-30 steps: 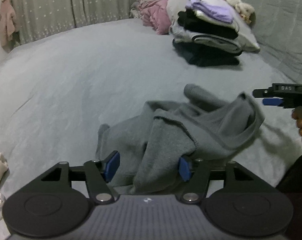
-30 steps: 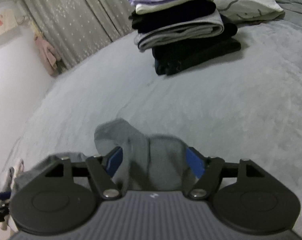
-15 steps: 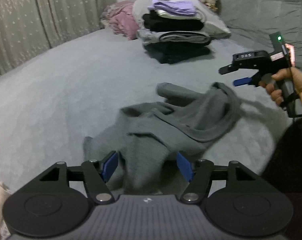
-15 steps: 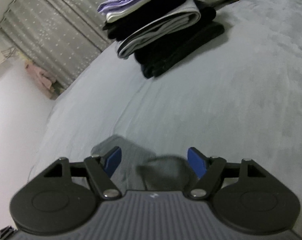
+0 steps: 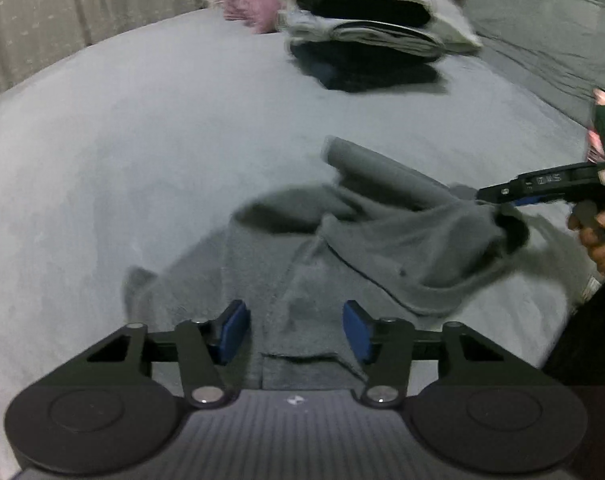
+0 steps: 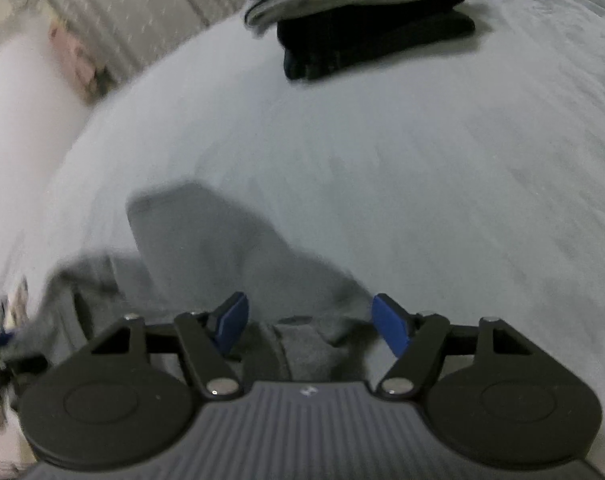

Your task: Fold clothes

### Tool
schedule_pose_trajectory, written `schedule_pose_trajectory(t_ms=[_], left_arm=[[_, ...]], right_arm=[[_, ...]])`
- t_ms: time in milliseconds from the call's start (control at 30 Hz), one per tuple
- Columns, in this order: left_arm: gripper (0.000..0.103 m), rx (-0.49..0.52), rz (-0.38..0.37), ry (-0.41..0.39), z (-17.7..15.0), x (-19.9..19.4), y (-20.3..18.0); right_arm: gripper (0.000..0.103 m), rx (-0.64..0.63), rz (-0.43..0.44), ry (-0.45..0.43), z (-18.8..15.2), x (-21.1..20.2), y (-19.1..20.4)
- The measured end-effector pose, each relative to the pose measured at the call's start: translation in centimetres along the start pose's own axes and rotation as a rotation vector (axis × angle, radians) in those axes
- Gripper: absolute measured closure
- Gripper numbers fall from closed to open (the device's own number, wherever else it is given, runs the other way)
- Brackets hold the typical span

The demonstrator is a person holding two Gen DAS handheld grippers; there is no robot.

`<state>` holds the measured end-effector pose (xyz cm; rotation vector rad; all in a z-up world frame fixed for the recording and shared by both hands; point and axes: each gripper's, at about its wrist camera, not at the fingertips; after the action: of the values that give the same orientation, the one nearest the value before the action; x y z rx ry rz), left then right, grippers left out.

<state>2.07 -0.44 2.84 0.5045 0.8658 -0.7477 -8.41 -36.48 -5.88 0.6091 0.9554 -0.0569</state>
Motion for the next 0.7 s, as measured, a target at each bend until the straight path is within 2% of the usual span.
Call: schedule_pose_trajectory(t_ms=[133,267,367,500,567,600,633,667,700], left_arm=[[0.056,0.138,0.001,0.040,-2.7,-0.9,-2.4],[0.056,0.153,0.012,0.002,-2.8,-2.3,-2.9],[0.055,0.127,0.016,-0.041,-2.0,-2.8,-2.7],[0.057,0.056,0.036,-0.006,-1.4,-1.2,-2.0],[0.058,0.016,0.029,0.008,-1.6,-0.4,-1.9],[0.066,-0.001,0.027,0.014,-1.7,0.0,-1.8],[0.076,-0.009,0.031,0.013,-1.9,0.1,-1.9],[0.080,-0.021,0.038,0.012,-2.1,0.2,-2.1],[0.092,-0.047,0.053,0.012,-2.3,0.2,-2.2]], right_arm=[[0.029,0.004,0.027,0.022,-0.8,-1.1,-1.4],[0.027,0.119,0.113,0.015,-0.7,-2.3,-2.5],[0.027,0.179,0.165,0.020,-0.5,-2.3,-2.3],[0.027,0.174,0.148,0.070,-0.8,-1.1,-1.3],[0.030,0.195,0.189,0.109,-1.0,-0.3,-1.1],[0.037,0.205,0.210,0.124,-0.9,0.0,-1.1],[0.051,0.209,0.221,0.134,-1.0,0.3,-1.1],[0.057,0.210,0.232,0.145,-1.0,0.6,-1.1],[0.070,0.209,0.242,0.152,-1.0,0.7,-1.1]])
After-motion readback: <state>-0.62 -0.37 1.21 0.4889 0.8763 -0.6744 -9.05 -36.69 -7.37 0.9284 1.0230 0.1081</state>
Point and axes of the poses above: each gripper's, at about its wrist camera, not at the fingertips, and x roughly the way its jaws point, y to its left, z to its top, and after that the axes turned 7 degrees about x, right-handed
